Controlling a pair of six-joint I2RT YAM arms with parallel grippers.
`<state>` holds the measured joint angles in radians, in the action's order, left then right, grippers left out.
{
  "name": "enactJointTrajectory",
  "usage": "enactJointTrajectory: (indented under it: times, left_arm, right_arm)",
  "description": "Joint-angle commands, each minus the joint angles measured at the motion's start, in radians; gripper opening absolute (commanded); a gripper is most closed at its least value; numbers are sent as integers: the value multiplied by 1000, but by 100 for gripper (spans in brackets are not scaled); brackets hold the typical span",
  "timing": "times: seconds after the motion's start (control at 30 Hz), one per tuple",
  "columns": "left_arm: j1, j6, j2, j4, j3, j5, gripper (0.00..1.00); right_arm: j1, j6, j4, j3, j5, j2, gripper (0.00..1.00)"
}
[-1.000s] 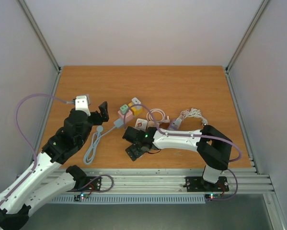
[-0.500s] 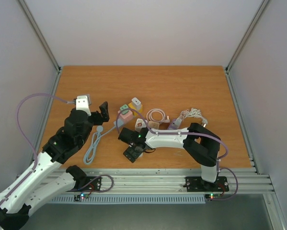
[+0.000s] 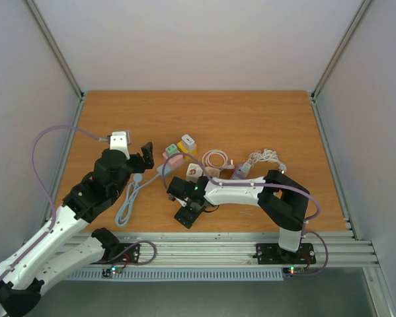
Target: Insert the plug
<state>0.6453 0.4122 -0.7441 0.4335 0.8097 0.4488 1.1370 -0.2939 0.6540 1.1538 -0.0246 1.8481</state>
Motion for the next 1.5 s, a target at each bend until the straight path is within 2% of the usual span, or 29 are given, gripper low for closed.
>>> enactJointTrajectory:
  times: [0.0,0.27,0.5,0.6,0.83,1.03,1.17,1.37,1.47]
  left_arm:
    - [-4,-3,-7,-15,32,-6,99]
    - [-3,2,5,6,44,5,99]
    - [-3,8,3,19,62,6,99]
    - [-3,9,-8,26,68,-4,99]
    - [-20,20,-50,47,95,-84,99]
    - [-91,86,-98,34,91,-285,99]
    - [-96,126,-154,-8,78,-433,99]
    - [-96,92,-281,-65,116,-853,99]
    - [-96,72,-343,-50,152,-992,98]
  right_arm:
    - [-2,-27,18,-12,-47,-18,91]
    - [9,-23,-5,-13,105,14,80]
    - [29,-39,-8,-11,217,48,78]
    - [29,-33,-30,-25,227,25,70]
    - [22,11,-131,-90,280,-133,63]
    - [-1,19,-255,-197,325,-336,62]
    - [-1,-11,-331,-272,421,-488,63]
    - [-2,-100,-375,-317,463,-644,63]
    - [-1,-130,-403,-329,472,-698,63]
